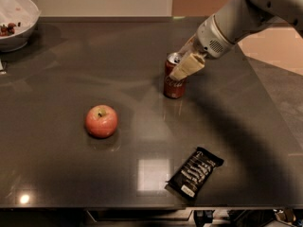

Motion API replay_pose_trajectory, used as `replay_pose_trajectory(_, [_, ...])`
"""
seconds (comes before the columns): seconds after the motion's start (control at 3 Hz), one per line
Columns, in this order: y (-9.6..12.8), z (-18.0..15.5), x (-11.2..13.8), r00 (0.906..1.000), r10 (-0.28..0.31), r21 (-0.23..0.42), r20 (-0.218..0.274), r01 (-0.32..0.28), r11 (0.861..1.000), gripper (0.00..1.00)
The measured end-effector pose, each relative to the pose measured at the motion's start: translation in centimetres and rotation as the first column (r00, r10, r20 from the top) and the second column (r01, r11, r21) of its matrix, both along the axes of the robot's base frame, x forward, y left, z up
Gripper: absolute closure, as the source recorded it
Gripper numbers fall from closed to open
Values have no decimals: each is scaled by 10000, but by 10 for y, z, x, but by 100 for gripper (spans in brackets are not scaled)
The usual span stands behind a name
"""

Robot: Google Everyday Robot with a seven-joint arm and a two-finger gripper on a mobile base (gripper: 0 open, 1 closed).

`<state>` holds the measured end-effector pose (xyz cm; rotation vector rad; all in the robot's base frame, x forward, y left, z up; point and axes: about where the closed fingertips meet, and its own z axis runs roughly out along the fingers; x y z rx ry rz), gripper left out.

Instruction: Move coke can near rxbar chocolate

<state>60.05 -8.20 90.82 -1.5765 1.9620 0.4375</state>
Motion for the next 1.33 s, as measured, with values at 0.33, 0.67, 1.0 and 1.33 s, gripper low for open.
replay_pose_trajectory(0.33, [-1, 1, -3, 10000, 21, 8, 4, -21, 10000, 87])
replay_pose_trajectory(0.67, [-11, 18, -36, 9996, 264, 86, 53, -264, 9996, 100])
replay_pose_trajectory(1.0, [-22, 33, -72, 9988, 489, 181, 91, -491, 9986, 100])
replay_pose_trajectory(1.33, [-29, 40, -99, 9976, 688, 258, -2, -688, 9973, 100])
